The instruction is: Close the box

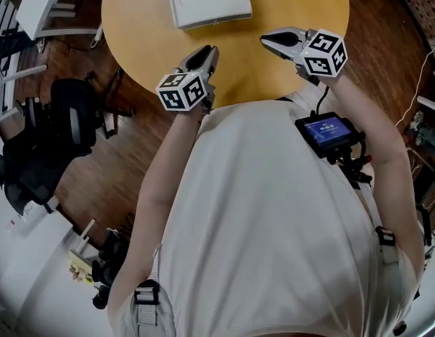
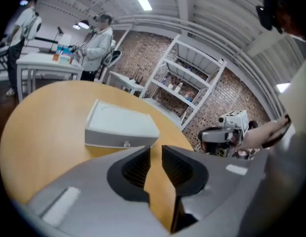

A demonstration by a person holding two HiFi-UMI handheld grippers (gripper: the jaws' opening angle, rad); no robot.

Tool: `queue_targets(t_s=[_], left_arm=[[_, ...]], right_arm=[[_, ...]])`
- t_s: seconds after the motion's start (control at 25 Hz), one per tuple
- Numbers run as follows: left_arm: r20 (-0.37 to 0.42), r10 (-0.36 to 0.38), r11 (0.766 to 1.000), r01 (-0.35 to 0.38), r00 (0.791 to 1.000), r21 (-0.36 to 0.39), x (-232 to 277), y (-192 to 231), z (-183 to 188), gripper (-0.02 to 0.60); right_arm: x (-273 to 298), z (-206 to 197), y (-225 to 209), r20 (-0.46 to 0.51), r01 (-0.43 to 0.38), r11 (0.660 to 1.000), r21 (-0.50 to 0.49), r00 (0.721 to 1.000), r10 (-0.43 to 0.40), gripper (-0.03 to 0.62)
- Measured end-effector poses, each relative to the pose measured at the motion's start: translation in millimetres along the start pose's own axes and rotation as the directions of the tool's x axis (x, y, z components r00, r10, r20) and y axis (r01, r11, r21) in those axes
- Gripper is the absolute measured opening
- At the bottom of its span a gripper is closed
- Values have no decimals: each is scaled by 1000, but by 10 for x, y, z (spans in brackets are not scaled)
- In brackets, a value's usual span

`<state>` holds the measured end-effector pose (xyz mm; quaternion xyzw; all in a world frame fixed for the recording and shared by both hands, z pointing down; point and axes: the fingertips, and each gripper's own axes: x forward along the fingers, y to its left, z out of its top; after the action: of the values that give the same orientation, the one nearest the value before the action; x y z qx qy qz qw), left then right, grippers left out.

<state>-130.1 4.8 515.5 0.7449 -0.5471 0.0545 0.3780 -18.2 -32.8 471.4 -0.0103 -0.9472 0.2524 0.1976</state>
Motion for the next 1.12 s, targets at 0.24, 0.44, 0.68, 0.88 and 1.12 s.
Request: queue_targets(t_s=[0.24, 0.44, 0.68, 0.88, 1.12], left_arm=[[57, -50, 971, 35, 997, 235, -189, -408, 234, 0], [61, -59, 961, 40, 996, 274, -184, -480, 327, 0], [55, -68, 958, 50, 996, 284, -111, -486, 373, 0], [31, -77, 947, 63, 997, 314, -64, -527, 327, 0], [17, -82, 946, 73, 996, 317, -36, -536, 307, 0]], right_arm=[[113, 170, 217, -3, -79, 994, -80, 997, 79, 0], [131, 255, 287, 13, -108, 989, -102, 994, 110, 0], [71, 270, 267, 24, -91, 988, -126, 995, 94, 0], [39, 237, 228, 36, -72, 990, -118, 996, 76, 0], [16, 227, 208, 41, -61, 992, -111, 997, 66, 0]])
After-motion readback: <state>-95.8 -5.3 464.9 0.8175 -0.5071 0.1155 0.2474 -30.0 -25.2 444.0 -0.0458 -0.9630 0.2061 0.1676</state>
